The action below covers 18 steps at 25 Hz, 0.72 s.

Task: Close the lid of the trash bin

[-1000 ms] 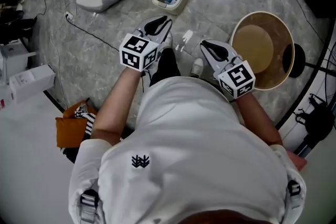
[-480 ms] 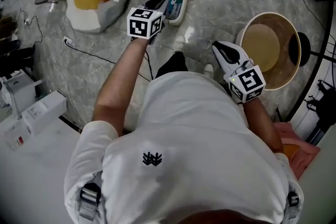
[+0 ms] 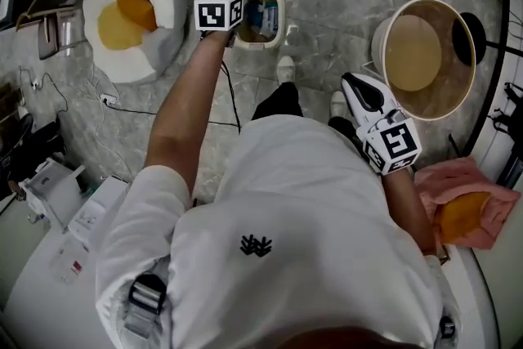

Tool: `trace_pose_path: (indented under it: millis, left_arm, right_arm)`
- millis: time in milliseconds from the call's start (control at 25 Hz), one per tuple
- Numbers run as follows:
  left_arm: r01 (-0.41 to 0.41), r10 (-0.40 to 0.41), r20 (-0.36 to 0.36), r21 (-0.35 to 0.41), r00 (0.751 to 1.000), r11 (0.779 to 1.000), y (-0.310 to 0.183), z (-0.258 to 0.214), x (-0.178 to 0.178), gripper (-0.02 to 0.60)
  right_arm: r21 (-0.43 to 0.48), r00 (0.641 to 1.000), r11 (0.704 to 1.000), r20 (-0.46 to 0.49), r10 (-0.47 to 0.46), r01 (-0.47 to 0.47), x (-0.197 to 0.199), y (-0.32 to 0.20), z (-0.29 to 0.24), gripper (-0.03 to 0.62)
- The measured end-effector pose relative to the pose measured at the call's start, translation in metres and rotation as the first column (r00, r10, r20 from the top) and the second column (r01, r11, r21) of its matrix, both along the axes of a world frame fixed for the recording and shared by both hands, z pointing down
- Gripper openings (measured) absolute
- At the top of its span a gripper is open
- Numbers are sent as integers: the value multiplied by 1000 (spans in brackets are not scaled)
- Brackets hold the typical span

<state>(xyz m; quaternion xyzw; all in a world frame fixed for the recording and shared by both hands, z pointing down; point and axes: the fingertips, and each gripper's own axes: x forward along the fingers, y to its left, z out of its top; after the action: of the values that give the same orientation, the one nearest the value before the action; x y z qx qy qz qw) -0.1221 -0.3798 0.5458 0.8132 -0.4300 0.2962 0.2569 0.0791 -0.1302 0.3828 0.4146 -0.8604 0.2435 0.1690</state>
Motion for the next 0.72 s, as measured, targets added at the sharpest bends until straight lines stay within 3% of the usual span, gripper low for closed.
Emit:
trace_pose_path:
  millis: [320,720]
  left_arm:
    - [-24,27,33,-89,999,996,-46,67,1,92]
    - [0,24,127,-184,992,983,-69,133,-12,97]
  right_arm:
    - [-50,995,994,-37,94,-96,7,-13,14,17]
    - [-136,994,986,-57,89,-96,-6,-13,37,17]
